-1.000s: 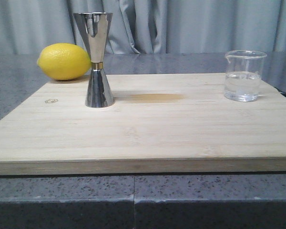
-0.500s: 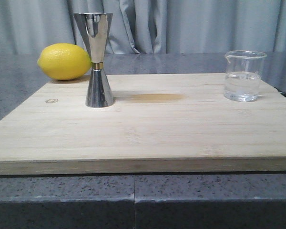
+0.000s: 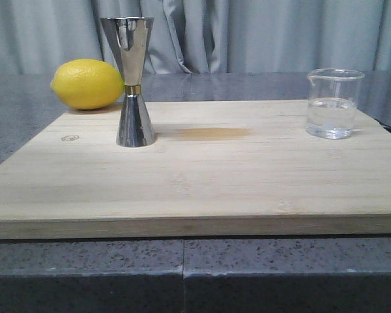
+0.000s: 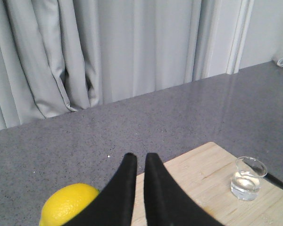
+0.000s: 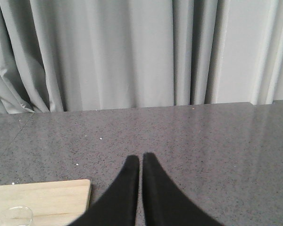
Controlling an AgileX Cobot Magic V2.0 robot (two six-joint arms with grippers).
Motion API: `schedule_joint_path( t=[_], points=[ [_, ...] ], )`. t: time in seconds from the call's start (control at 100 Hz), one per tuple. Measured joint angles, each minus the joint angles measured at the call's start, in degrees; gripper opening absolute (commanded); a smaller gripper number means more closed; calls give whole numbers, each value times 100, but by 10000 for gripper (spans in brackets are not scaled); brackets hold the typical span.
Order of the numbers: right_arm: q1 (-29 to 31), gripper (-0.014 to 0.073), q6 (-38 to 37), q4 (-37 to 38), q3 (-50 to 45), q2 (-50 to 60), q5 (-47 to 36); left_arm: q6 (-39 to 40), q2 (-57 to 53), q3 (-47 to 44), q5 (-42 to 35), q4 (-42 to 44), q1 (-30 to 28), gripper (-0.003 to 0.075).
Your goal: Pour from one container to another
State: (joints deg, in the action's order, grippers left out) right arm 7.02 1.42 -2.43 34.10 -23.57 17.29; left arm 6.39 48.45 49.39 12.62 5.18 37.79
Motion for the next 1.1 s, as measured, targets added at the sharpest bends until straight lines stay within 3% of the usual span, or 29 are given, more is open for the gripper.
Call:
schedule_joint_path(
  t=[0.14,0.24,0.67,0.89,1.1],
  points=[
    [0,243,0,0,5,-31,0,0,314,42,33,115,0,410],
    [0,281,0,0,5,-67,0,-12,369,42,79,135,0,506],
    [-258,281,42,0,5,-651,89,-21,368,-283,77,385,0,504],
    [-686,280,45,0,5,-1033,101,-21,368,-1012,-1001,399,0,504],
    [-733,280,55,0,5,-1144,37,-21,368,-1826,-2230,366,0,502]
  ],
)
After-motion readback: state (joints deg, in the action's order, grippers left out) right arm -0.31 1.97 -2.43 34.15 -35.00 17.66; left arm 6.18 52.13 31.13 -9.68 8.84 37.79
